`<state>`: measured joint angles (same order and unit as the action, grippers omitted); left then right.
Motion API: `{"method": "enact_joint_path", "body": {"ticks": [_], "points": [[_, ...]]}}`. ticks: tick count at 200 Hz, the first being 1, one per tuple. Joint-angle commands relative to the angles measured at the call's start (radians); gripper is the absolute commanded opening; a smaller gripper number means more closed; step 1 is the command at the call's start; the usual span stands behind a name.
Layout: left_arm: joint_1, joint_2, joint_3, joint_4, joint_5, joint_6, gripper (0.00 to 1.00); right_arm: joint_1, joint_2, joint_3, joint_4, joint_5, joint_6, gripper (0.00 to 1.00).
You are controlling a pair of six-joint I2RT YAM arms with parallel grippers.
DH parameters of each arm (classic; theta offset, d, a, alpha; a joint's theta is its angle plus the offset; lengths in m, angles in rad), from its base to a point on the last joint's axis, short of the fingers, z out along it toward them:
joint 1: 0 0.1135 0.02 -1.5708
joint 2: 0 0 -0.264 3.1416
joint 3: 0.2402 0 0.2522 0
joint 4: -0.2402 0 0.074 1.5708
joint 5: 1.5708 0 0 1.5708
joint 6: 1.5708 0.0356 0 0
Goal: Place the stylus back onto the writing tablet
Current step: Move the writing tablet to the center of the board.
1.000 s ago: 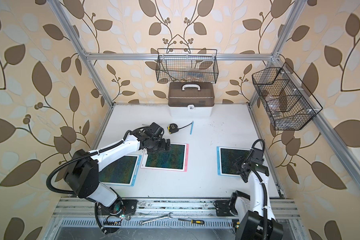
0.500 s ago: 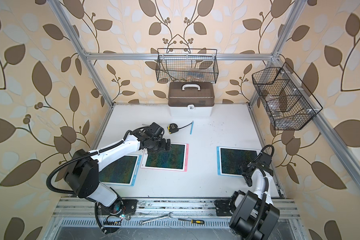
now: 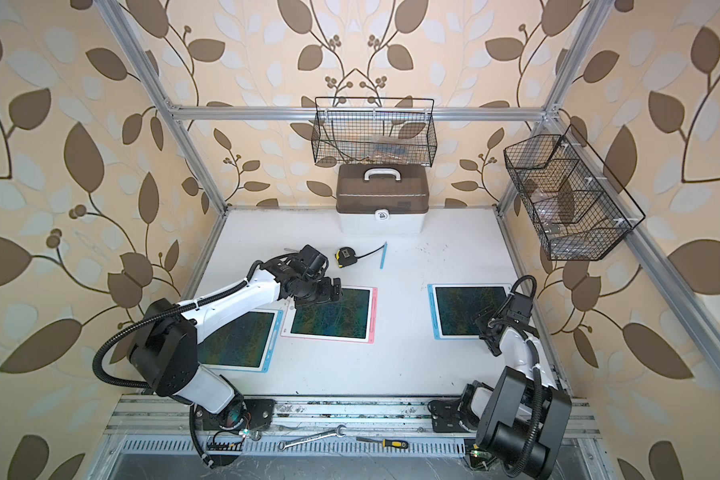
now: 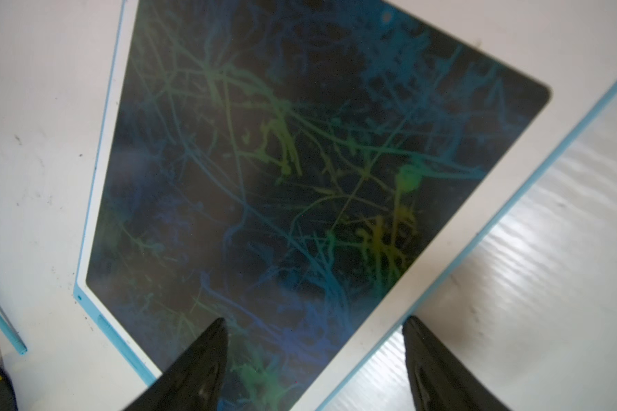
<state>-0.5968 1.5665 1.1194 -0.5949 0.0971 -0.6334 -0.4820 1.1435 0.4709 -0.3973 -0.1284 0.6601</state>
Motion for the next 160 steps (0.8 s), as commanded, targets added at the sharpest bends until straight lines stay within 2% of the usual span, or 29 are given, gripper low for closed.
{"method": "enact_joint_path", "body": {"ticks": [1, 45, 105, 160], "points": [[-0.009, -0.013, 0.014, -0.004, -0.016, -0.02, 0.99, 0.071, 0.062, -0.031, -0.017, -0.004, 0.101, 0.78], [-0.009, -0.009, 0.014, -0.034, -0.042, -0.041, 0.99, 0.181, 0.167, 0.017, 0.056, 0.026, 0.175, 0.77], [-0.001, -0.007, 0.011, -0.079, -0.069, -0.056, 0.99, 0.21, 0.285, 0.127, 0.078, 0.029, 0.176, 0.78], [0.102, 0.034, 0.001, -0.147, -0.031, -0.018, 0.99, 0.228, 0.281, 0.148, 0.068, 0.021, 0.158, 0.77]]}}
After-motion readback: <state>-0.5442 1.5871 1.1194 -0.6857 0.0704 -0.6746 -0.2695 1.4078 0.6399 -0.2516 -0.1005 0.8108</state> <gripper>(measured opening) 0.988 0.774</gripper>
